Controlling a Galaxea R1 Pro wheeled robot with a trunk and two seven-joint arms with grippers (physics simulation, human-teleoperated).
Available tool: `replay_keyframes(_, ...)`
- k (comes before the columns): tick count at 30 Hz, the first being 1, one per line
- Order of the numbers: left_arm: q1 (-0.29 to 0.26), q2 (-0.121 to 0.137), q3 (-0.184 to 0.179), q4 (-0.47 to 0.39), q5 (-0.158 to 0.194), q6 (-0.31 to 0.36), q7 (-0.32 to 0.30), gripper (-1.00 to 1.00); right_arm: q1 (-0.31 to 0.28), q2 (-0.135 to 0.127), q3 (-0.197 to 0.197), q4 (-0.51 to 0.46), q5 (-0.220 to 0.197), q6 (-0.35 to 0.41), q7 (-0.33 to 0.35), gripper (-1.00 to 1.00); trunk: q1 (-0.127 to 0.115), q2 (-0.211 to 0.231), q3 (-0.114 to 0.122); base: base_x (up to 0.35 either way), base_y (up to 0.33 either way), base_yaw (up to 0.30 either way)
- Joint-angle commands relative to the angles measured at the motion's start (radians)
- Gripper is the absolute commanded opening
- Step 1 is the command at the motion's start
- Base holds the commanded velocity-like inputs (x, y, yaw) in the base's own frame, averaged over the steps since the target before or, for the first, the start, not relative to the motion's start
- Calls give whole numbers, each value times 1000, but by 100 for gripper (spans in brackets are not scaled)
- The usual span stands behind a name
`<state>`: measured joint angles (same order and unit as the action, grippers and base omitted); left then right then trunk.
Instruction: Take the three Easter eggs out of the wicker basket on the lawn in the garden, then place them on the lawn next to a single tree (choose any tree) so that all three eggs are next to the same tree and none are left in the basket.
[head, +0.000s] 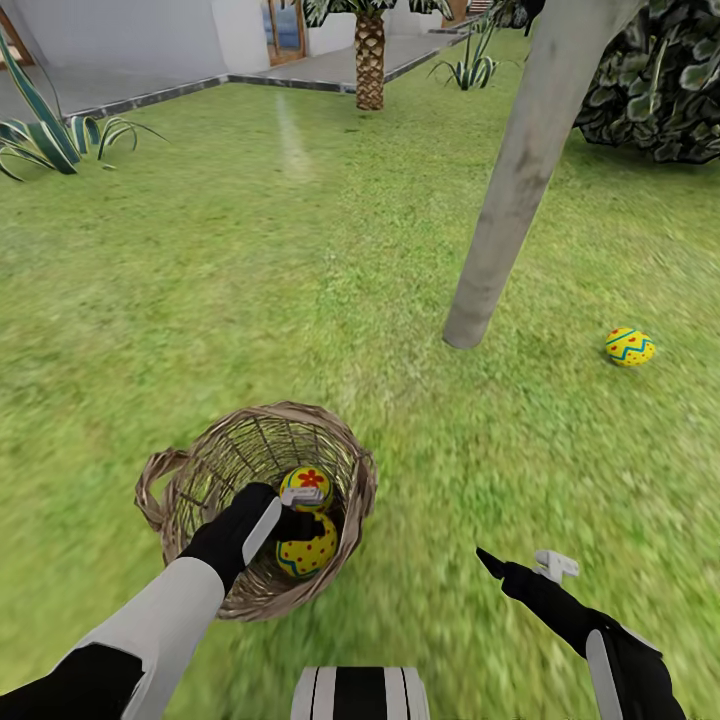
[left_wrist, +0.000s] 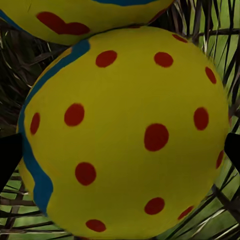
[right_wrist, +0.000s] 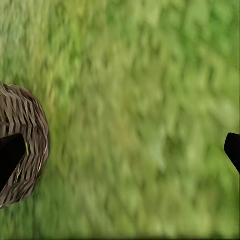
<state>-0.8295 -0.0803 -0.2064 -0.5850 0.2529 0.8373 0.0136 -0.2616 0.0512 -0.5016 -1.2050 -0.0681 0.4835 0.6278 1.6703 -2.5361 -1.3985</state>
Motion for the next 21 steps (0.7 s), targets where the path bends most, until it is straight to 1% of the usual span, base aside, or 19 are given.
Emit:
replay_keyframes(1,0,1,-3,-1,4,3,2,100,-1,1,-3,-1,-7,9,3,100,0,0,-1,0,0,0)
replay_keyframes(21,0,1,-4,-1,2,3,2,100,-1,1,-3,-1,-7,9,3,100,0,0,-1,0,0,0)
